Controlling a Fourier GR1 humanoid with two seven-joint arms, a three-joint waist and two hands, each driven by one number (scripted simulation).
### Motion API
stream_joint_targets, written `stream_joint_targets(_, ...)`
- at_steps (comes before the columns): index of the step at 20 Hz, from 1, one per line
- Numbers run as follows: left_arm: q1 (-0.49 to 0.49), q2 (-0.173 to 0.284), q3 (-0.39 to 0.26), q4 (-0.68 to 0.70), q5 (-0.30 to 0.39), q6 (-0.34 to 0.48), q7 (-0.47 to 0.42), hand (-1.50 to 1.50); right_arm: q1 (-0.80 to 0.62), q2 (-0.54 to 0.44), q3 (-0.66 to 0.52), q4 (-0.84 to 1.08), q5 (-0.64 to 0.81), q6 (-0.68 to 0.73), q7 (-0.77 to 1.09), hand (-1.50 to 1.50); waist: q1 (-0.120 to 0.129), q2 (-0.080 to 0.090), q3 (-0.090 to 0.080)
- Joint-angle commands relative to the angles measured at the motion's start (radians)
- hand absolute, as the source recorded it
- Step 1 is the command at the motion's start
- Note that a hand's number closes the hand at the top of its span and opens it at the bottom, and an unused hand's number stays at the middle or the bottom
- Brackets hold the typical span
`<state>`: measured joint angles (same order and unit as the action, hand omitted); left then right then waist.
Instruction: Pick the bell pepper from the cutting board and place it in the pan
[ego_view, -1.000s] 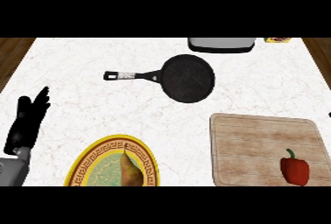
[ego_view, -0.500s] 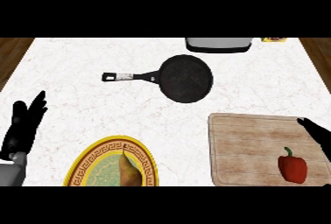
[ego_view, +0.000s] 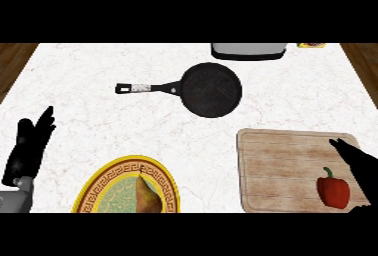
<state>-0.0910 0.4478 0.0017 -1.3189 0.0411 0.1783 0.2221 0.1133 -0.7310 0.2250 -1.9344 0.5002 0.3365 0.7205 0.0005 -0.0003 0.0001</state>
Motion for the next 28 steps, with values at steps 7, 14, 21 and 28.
stream_joint_targets(7,-0.059,-0.028,0.067,0.097,-0.057,-0.053,-0.031,0.0,-0.01,0.158,0.009,0.114,0.174,0.006,-0.094,-1.5,-0.002,0.001,0.0)
stream_joint_targets(14,0.035,-0.039,0.102,-0.048,-0.07,-0.091,0.014,0.0,0.014,0.192,-0.085,0.105,0.192,0.072,-0.153,-1.5,0.0,-0.001,0.0)
stream_joint_targets(21,-0.01,-0.076,0.121,0.001,-0.108,-0.098,0.014,0.0,-0.019,0.238,-0.108,0.228,0.275,0.097,-0.204,-1.5,-0.001,0.0,0.0)
stream_joint_targets(28,-0.058,-0.067,0.154,0.096,-0.116,-0.117,-0.042,0.0,-0.038,0.217,-0.056,0.293,0.4,0.021,-0.325,1.5,-0.002,0.001,0.0)
